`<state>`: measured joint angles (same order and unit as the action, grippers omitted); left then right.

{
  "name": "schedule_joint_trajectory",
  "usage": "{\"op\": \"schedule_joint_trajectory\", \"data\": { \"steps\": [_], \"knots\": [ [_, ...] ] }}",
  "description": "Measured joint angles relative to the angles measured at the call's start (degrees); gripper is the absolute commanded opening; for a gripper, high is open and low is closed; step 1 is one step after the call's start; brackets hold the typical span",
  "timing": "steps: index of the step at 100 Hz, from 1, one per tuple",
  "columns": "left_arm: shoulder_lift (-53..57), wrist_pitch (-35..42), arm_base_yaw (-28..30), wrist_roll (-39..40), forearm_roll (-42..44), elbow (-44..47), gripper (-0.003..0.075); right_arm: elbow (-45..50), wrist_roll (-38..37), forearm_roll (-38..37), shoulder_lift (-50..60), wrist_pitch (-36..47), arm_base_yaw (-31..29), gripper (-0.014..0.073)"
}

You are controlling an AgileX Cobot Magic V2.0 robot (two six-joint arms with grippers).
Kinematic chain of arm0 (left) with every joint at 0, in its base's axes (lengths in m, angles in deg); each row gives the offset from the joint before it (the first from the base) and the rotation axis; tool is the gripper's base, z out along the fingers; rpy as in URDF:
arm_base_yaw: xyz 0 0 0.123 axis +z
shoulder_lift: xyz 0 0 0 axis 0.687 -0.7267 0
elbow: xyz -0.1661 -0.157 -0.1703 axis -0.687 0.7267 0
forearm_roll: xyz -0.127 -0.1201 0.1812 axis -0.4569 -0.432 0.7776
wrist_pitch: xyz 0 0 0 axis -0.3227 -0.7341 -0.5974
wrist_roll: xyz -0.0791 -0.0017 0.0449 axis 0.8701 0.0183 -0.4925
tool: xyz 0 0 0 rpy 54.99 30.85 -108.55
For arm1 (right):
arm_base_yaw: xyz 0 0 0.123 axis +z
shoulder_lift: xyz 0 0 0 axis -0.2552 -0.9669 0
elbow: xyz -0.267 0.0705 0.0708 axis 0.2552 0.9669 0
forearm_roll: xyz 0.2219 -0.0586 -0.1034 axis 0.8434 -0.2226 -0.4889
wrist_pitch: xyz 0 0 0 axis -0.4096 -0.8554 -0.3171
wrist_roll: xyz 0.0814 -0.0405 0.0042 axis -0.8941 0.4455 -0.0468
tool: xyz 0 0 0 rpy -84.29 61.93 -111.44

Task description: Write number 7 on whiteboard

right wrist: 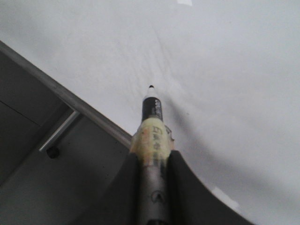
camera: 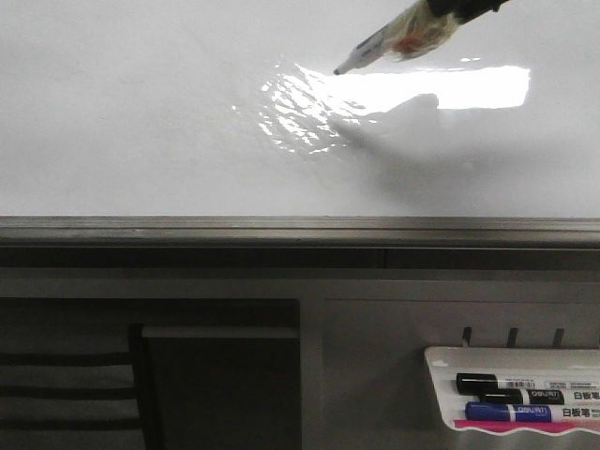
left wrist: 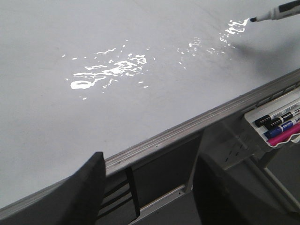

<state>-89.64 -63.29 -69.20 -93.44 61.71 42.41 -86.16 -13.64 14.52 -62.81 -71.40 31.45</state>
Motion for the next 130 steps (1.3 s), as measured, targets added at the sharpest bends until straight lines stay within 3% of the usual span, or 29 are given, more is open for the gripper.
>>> {"op": "schedule_joint_trajectory", "data": {
  "steps": [39, 55, 72, 130],
  "knots": [
    [-0.4, 2.7, 0.0, 0.0, 0.0, 0.0, 0.0386, -0.4, -1.9, -2.5, -4.9, 2.9, 0.0, -0.0053],
    [-0.4, 3.2, 0.0, 0.0, 0.0, 0.0, 0.0386, -0.5, -7.0, -7.5, -2.6, -0.9, -4.3, -0.0053],
    [-0.4, 4.0, 0.0, 0.0, 0.0, 0.0, 0.0386, -0.6, -7.8, -8.4, -1.7, -2.5, -6.6, -0.0053],
    [-1.1, 2.8, -0.3, -1.1, -0.2, 0.0, 0.0386, 3.1, -7.0, -10.9, -2.0, -9.6, -2.8, -0.0053]
  ]
}}
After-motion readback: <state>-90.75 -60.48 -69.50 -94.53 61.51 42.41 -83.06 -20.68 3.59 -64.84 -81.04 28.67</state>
